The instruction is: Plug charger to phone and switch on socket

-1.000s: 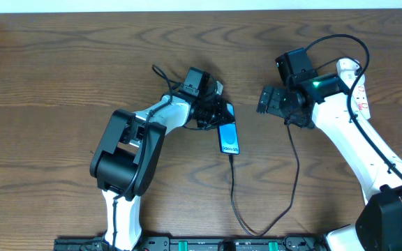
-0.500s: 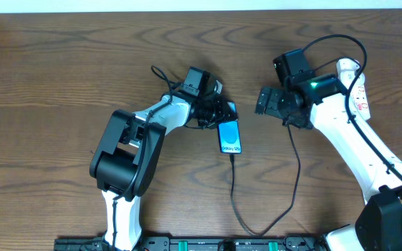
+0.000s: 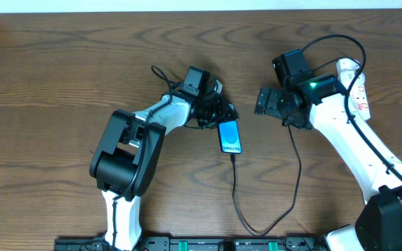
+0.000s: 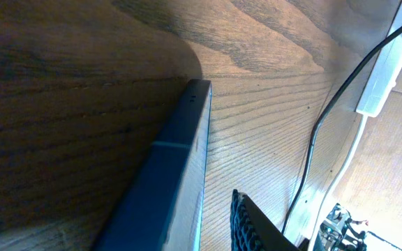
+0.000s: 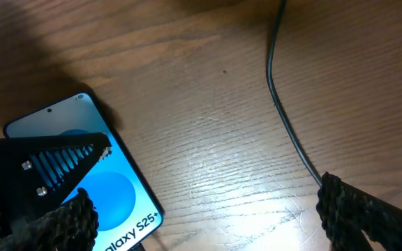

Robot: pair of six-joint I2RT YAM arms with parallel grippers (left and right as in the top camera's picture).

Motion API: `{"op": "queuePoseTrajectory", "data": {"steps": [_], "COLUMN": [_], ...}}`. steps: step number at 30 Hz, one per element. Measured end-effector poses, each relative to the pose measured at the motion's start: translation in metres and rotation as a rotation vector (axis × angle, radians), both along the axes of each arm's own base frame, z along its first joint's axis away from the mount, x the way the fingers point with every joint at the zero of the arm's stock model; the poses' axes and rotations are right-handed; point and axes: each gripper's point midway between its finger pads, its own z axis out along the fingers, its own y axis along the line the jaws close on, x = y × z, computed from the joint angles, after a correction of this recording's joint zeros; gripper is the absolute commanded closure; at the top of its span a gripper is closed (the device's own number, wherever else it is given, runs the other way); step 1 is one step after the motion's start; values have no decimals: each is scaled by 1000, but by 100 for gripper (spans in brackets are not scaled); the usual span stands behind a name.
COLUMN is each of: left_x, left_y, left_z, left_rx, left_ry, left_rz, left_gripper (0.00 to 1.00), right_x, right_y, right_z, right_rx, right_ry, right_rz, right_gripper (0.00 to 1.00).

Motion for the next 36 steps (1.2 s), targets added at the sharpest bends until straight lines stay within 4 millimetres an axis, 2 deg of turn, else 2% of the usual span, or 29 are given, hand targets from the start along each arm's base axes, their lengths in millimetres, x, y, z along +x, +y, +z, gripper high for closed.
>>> {"op": "queuePoseTrajectory", "data": {"steps": [3,5,6,9,21,36], "left_x": [0,0,0,0,-7,-9], "left_y": [0,0,-1,-2,4,16], "left_z": [0,2,3,8,9,6], "left_rx": [1,-2,-5,-9,36,116], "left_ry": [1,3,3,1,38,51], "left_rz": [-1,-2,-4,-6,5,32], "left_gripper": [63,48,43,39,34,34], "right_x": [0,0,0,0,-1,-2], "right_y": [0,0,0,0,0,-1], "right_z": [0,0,0,0,0,-1], "right_rx": [0,0,0,0,-2,-2], "right_ry": [0,0,0,0,5,7], "right_rz": [0,0,0,0,0,0], "right_gripper": [1,1,1,1,1,1]}}
